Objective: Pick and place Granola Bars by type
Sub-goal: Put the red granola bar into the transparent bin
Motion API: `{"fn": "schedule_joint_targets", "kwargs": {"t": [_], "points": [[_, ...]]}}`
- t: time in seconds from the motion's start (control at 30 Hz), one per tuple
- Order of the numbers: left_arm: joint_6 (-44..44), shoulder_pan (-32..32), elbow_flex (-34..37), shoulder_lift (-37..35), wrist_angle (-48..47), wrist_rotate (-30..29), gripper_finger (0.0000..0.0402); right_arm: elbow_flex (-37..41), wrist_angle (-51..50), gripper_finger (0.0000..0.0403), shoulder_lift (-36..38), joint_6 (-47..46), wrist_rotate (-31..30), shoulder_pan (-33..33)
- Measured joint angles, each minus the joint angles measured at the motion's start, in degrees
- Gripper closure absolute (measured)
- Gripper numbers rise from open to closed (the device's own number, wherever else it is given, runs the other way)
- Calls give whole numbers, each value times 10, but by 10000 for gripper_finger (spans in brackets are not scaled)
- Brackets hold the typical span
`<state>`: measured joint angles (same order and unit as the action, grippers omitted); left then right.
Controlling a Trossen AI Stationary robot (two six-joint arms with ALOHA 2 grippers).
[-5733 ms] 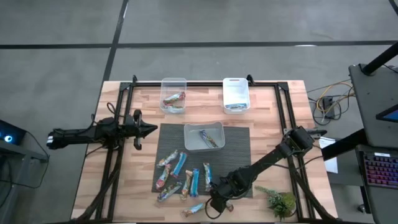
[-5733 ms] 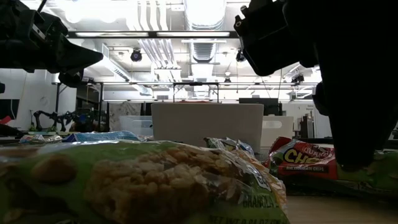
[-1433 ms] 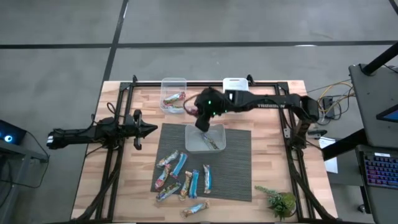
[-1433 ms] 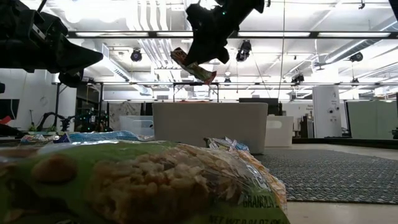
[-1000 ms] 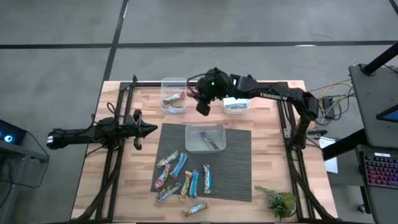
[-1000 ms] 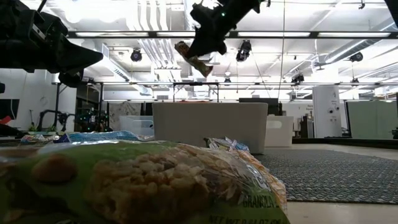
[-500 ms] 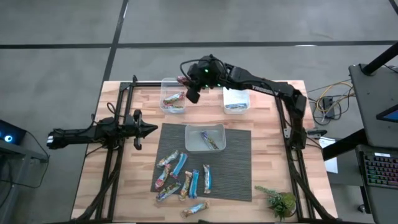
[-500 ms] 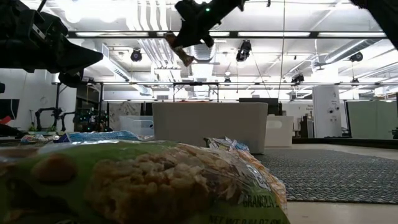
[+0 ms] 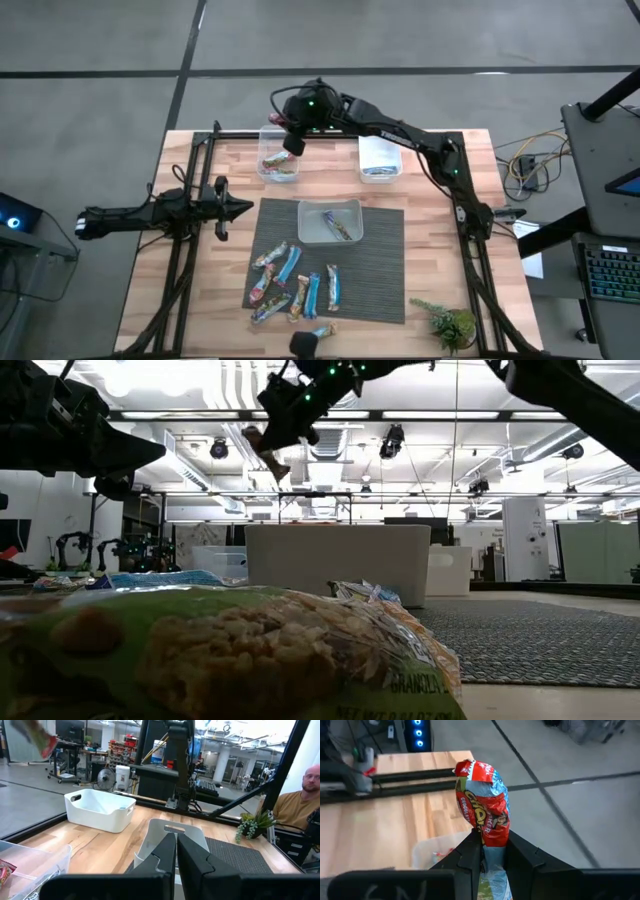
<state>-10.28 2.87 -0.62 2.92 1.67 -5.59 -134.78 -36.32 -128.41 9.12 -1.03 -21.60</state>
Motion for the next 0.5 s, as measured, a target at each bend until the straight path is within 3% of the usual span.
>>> {"fn": "schedule_joint_targets", "kwargs": {"t": [0.5], "points": [[0, 0, 0, 0, 0, 0, 401, 1, 32, 339, -55, 128, 3, -7]]}}
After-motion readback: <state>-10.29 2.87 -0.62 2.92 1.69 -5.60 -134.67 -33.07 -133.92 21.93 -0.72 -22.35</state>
